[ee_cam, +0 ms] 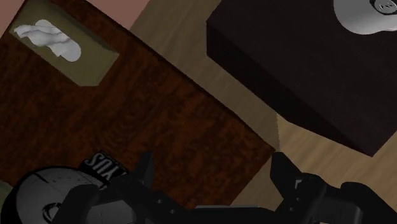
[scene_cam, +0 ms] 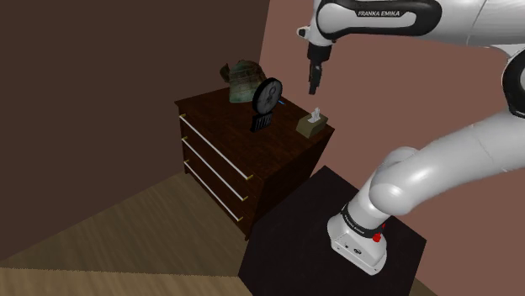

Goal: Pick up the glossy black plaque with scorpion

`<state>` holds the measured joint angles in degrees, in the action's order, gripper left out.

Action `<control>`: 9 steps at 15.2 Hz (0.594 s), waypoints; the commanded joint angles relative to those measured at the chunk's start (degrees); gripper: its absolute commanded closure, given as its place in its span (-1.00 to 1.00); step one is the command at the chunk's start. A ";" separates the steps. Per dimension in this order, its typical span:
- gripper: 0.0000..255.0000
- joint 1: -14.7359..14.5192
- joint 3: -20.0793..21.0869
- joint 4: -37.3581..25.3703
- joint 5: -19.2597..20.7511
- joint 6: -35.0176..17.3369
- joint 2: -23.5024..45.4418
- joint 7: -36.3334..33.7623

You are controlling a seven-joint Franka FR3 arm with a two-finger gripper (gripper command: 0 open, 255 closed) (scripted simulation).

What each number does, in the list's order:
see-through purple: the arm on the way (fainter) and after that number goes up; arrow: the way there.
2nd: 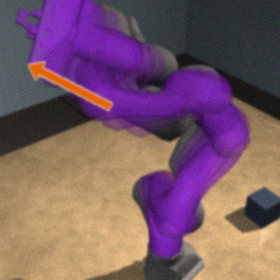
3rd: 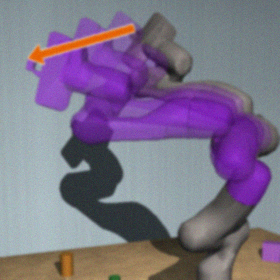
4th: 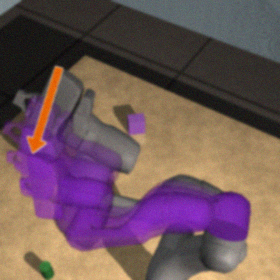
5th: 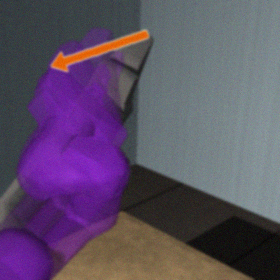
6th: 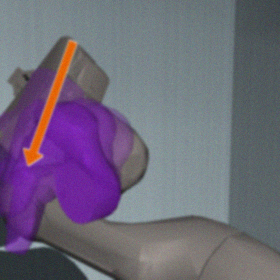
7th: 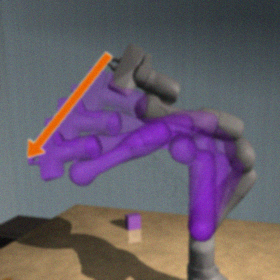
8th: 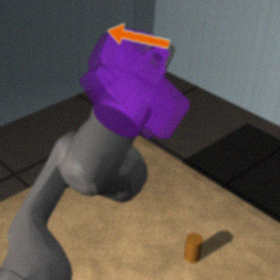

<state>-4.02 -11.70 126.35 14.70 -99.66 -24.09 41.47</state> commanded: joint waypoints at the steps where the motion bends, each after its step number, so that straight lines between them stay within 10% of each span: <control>1: -1.00 -0.70 -1.59 -2.43 0.72 -2.39 4.38 5.64; 9: -1.00 -2.34 -5.13 -13.84 0.22 -9.76 21.31 26.37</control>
<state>-6.24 -16.45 114.99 15.31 -108.84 -5.54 64.69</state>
